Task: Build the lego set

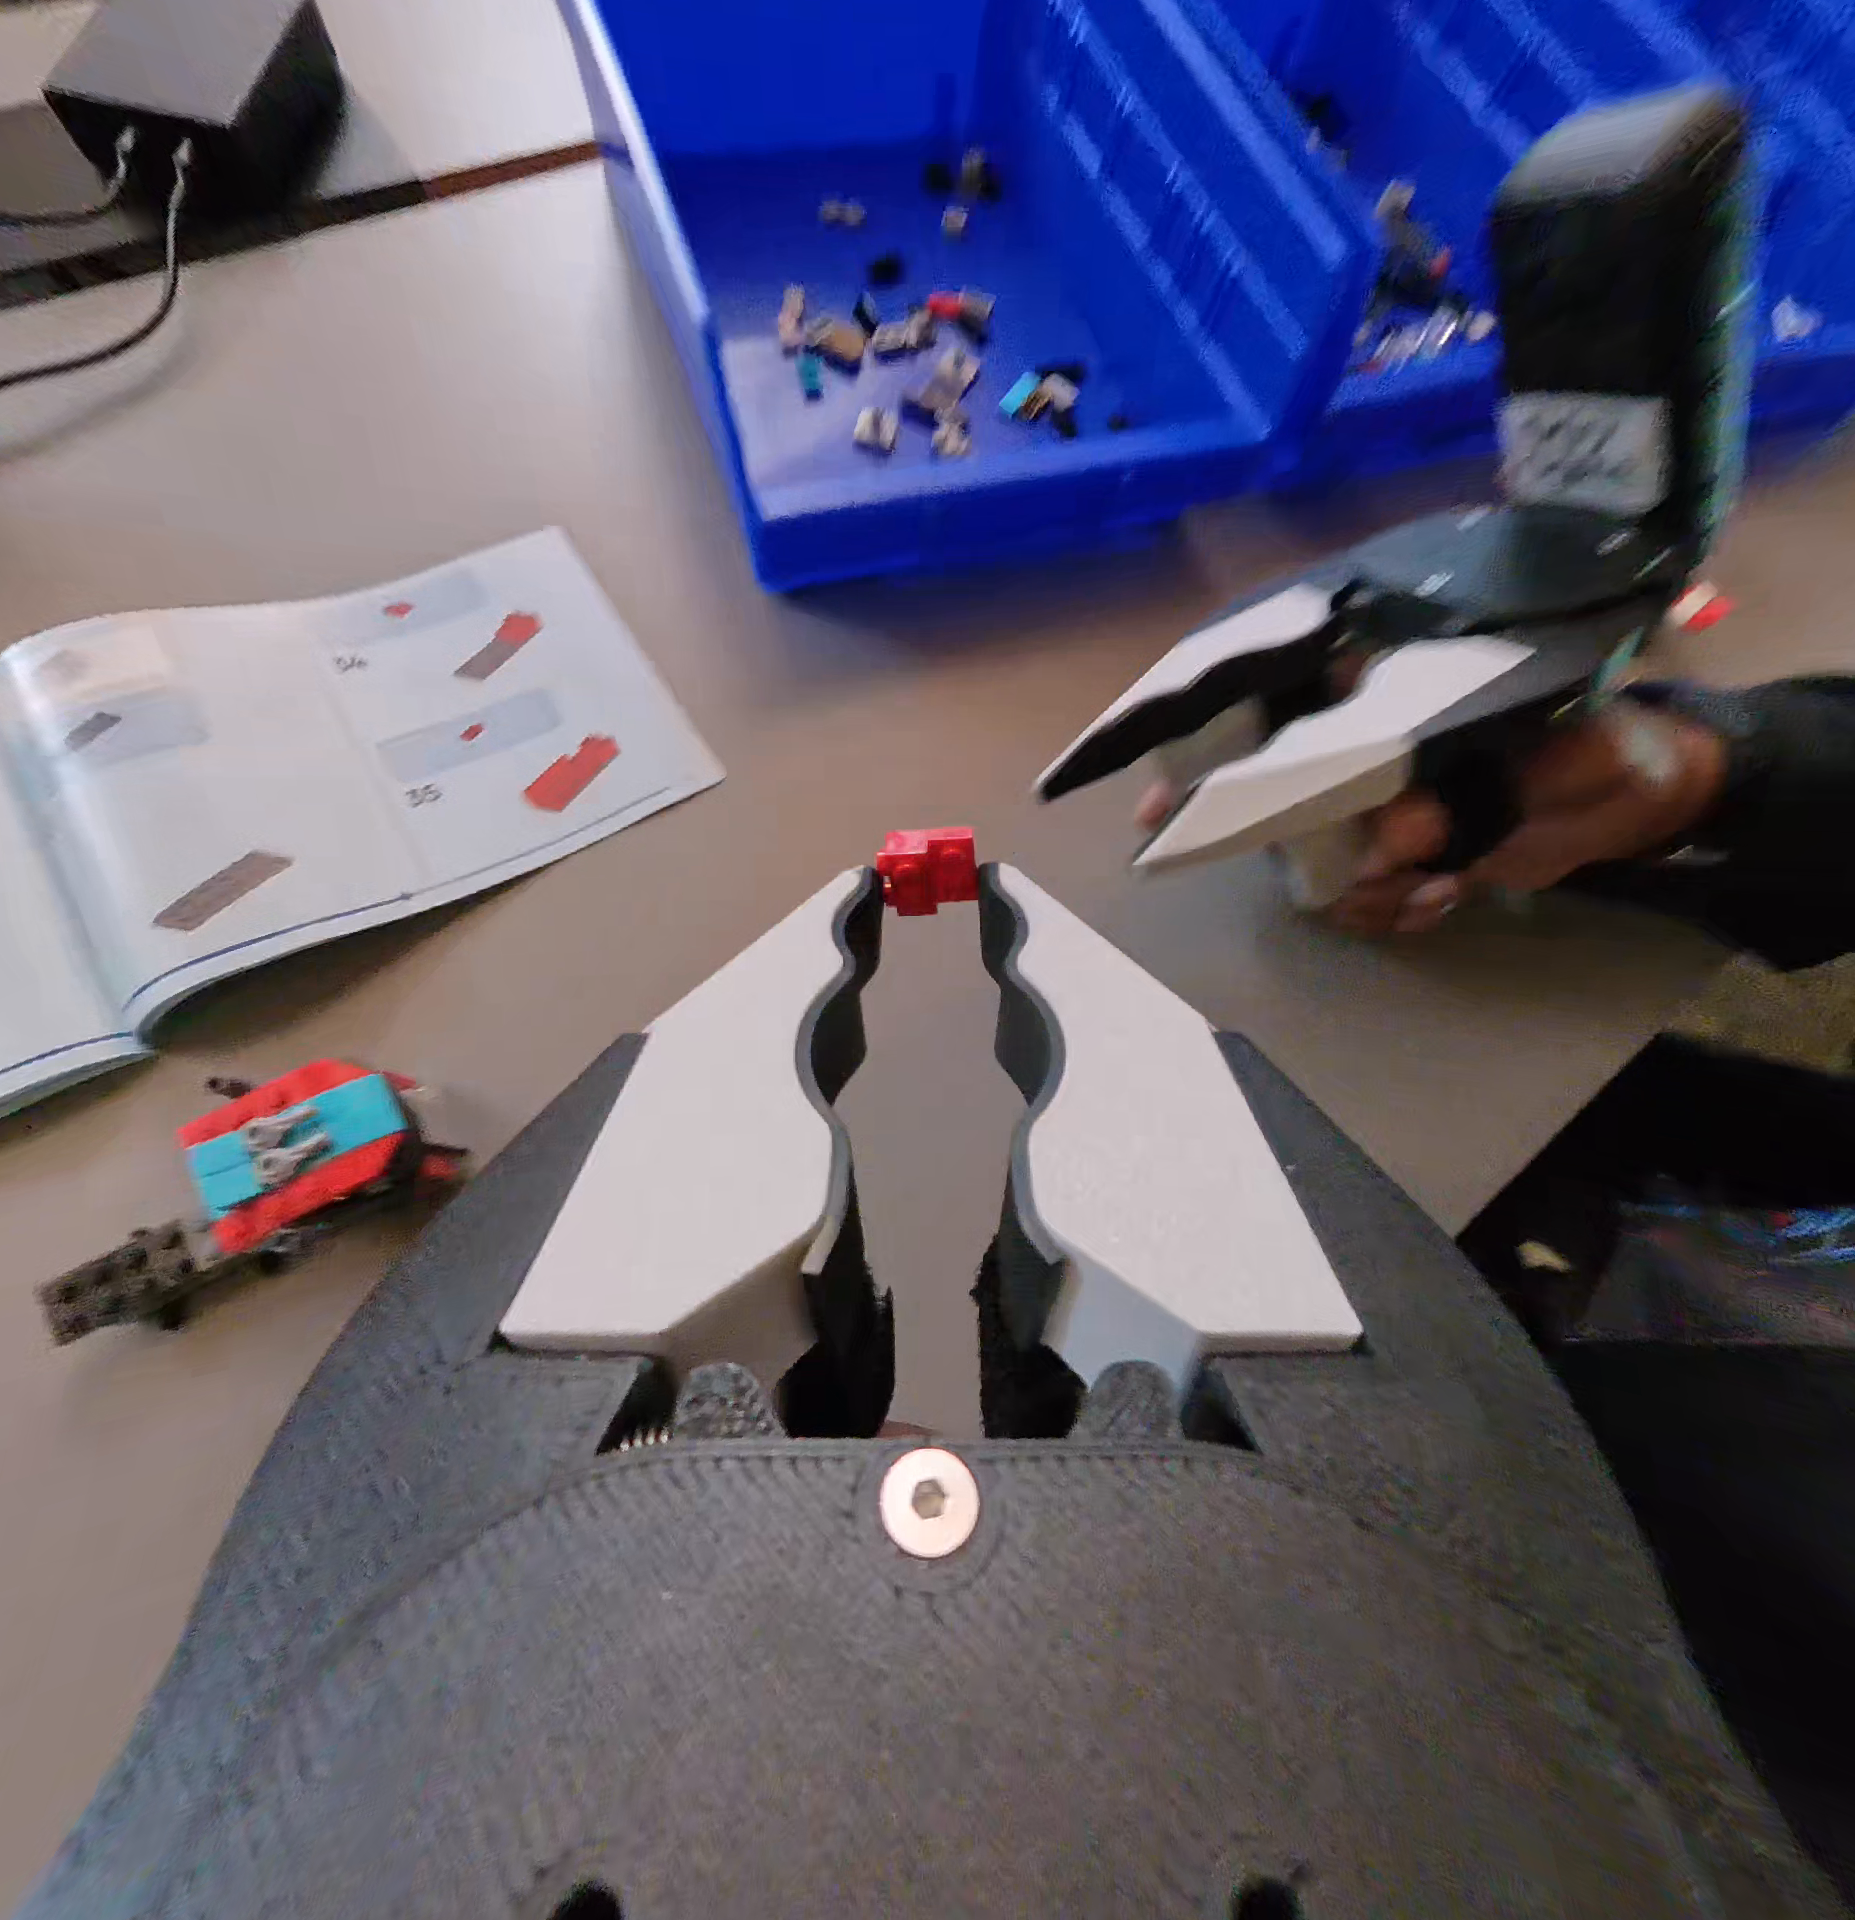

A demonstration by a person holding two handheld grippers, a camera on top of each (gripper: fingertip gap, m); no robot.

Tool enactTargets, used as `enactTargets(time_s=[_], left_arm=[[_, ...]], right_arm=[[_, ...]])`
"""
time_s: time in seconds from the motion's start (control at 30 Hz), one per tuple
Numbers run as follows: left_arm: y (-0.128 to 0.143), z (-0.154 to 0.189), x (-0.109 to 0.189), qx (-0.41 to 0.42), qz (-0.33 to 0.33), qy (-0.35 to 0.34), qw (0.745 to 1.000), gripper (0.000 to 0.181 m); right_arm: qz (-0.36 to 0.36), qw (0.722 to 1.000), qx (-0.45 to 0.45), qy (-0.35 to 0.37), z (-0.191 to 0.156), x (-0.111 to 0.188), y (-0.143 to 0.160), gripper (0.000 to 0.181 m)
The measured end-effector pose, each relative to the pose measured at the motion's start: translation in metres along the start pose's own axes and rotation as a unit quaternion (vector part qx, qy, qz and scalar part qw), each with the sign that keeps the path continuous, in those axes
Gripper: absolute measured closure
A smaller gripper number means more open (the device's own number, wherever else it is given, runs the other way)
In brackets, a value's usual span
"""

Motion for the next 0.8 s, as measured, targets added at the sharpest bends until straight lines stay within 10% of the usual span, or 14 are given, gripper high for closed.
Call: enactTargets(time_s=[0.43, 0.8], left_arm=[[0.079, -0.043, -0.080, -0.147, -0.155, 0.076, 0.974, 0.163], [0.048, -0.071, -0.013, -0.027, -0.022, 0.098, 0.995, 0.148]], right_arm=[[0.000, 0.999, -0.036, 0.032, 0.035, -0.083, -0.043, 0.139], [0.008, 1.000, -0.022, 0.015, 0.031, -0.052, -0.040, 0.139]])
Point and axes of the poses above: each gripper's, where its closed fingertips meet, x back along the fingers, y out of its underside, z = x × y across the jaws, the point moved 2 cm from there along x, back along the fingers, and after that the axes turned 14 degrees about -x, right-handed, at the moved point
